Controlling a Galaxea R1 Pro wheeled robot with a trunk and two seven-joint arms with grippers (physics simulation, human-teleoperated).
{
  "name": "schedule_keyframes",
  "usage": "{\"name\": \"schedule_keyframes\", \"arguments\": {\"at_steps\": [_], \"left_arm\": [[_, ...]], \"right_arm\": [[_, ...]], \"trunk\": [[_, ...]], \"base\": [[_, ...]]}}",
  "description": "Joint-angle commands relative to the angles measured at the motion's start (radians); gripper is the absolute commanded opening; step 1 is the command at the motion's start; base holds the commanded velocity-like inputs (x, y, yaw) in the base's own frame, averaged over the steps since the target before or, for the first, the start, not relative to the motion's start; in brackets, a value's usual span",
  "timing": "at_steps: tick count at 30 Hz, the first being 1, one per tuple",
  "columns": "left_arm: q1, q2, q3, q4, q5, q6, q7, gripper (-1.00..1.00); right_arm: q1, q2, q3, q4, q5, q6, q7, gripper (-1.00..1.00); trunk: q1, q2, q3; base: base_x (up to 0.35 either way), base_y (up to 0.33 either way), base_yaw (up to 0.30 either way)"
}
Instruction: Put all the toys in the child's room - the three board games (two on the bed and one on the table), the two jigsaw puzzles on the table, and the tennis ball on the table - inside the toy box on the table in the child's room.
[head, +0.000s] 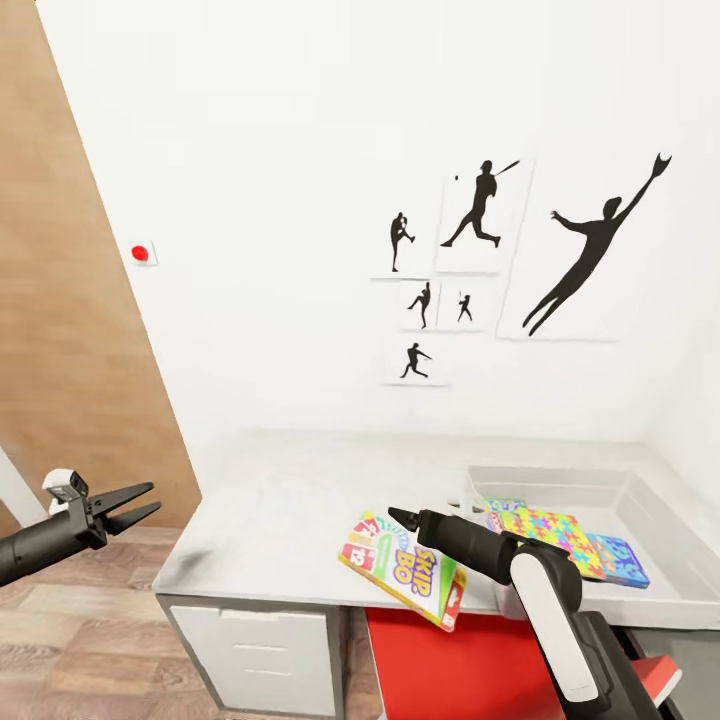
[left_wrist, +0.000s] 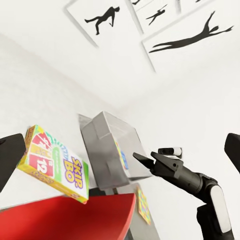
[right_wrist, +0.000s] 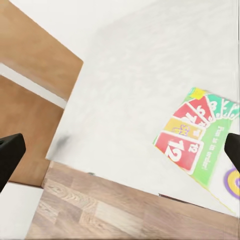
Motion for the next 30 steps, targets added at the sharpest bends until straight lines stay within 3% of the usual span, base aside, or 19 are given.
{"name": "schedule_keyframes", "arguments": {"at_steps": [1, 14, 30], "left_arm": [[-0.001, 0.000, 0.000, 0.000, -0.002, 0.004, -0.003, 1.00], [-0.001, 0.000, 0.001, 0.010, -0.002, 0.002, -0.003, 1.00], [-0.002, 0.000, 0.002, 0.014, -0.002, 0.002, -0.003, 1.00]], "right_arm": [[-0.001, 0.000, -0.001, -0.001, 0.007, 0.004, 0.007, 1.00], [-0.001, 0.000, 0.000, -0.001, 0.007, 0.004, 0.007, 1.00], [-0.001, -0.001, 0.000, -0.001, 0.007, 0.004, 0.007, 1.00]], "trunk": [[0.001, -0.002, -0.002], [0.001, -0.002, -0.003], [0.001, -0.002, -0.003]], "base": [[0.000, -0.235, 0.092], [0.024, -0.047, 0.016], [0.106, 0.210, 0.000]]}}
